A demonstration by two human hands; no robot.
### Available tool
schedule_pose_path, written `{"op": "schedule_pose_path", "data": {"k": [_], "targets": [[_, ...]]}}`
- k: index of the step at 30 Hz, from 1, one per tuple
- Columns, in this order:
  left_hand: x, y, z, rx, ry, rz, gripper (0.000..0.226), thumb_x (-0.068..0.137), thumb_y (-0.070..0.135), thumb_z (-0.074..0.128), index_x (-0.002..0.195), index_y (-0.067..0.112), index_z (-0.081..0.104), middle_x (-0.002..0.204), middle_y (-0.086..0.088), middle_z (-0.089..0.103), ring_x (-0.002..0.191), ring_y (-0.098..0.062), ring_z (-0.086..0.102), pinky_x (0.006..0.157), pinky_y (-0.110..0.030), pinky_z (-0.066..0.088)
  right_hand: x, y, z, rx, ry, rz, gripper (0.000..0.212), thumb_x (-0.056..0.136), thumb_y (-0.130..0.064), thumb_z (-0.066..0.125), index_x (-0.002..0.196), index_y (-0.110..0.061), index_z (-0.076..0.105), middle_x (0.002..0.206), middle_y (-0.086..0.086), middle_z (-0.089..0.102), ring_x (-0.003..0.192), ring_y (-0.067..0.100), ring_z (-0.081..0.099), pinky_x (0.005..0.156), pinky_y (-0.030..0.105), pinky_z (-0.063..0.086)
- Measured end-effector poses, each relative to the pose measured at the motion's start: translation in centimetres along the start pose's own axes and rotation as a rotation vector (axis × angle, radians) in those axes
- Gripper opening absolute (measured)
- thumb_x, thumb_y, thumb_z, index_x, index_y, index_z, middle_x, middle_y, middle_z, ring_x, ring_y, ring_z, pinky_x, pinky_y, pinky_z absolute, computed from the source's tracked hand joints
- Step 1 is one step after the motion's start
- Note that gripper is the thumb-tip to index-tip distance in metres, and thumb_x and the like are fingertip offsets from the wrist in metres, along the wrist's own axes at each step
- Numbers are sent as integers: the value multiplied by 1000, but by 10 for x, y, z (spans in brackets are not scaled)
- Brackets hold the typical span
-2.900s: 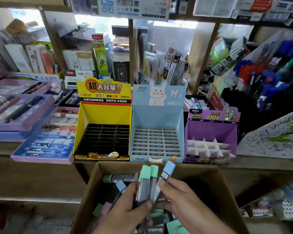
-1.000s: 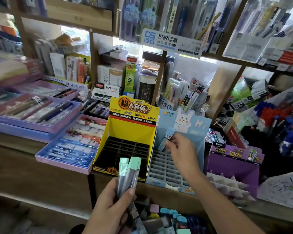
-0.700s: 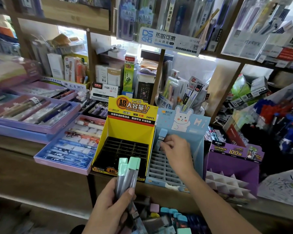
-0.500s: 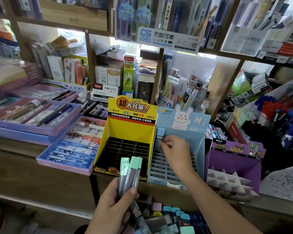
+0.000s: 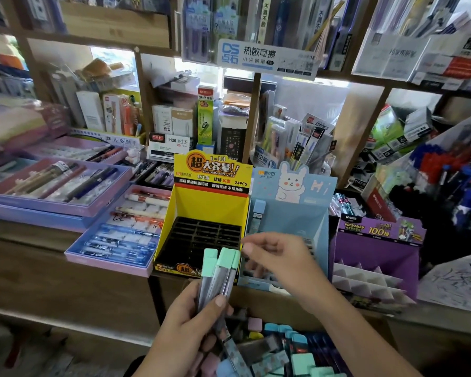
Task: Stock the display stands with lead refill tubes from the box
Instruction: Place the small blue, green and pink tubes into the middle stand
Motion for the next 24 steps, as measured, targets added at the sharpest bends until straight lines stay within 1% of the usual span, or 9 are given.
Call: {"op": "schedule_pose_path", "data": {"k": [3,5,7,11,13,16,19,22,24], "targets": [[-1,-2,2,-31,-39,-28,29,85,20,68,113,20,72,84,-20,71,62,-28,60,55,-26,51,-5,4,12,25,-118,20,25,97,-19,72,121,-22,76,105,-1,79,87,16,75,73,26,59],[-2,-2,4,-38,-66,-31,26,84,23,68,109,27,74,85,-20,71,63,-27,61,56,-26,51,-8,6,16,86,-151,36,27,97,-13,71,123,-20,75,109,3,79,88,18,73,73,28,59],[-2,-1,5,-34,-79,-23,25,85,24,67,109,28,74,86,-19,71,64,-26,62,56,-25,51,-10,7,15,130,-154,39,27,96,-9,72,121,-17,75,108,6,79,86,18,73,72,27,58],[-4,-1,4,-15,-69,-10,28,87,22,66,114,23,72,88,-20,71,63,-23,61,50,-21,48,-12,6,7,186,-104,27,27,92,-4,74,117,-16,77,103,9,79,81,19,73,71,26,58],[-4,-2,4,-14,-70,-11,30,88,23,65,117,23,69,91,-21,71,64,-24,60,51,-22,48,-13,5,2,214,-66,15,22,90,-4,76,108,-16,79,96,10,79,77,20,73,70,27,59],[-5,-3,7,-23,-95,-30,25,89,27,63,113,29,70,96,-19,73,64,-24,60,46,-24,45,-15,2,-4,207,-8,-8,10,84,-9,81,91,-17,80,81,9,76,69,22,71,62,27,58],[-6,-3,7,-1,-95,-20,27,91,24,61,118,23,67,99,-18,74,62,-25,60,43,-25,42,-16,0,-13,165,55,-23,8,85,-8,81,85,-17,79,75,13,74,64,27,70,58,30,59],[-5,-5,3,36,-64,-16,25,94,21,60,118,13,64,83,-15,71,52,-19,56,44,-24,41,-18,-5,-24,158,94,-47,7,87,-3,78,93,-7,77,78,17,75,67,30,72,60,31,61],[-5,-6,0,52,-48,-4,19,97,18,59,114,12,65,74,-15,66,48,-16,52,43,-24,39,-18,-11,-35,141,126,-69,9,89,-1,76,97,-3,76,80,18,76,69,29,74,62,30,62]]}}
Point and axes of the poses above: each hand's wrist, its own x-axis towards the middle knuckle, its own z-axis out of the palm, y = z × x, the point moved 6 cm from there along x, towards the middle knuckle
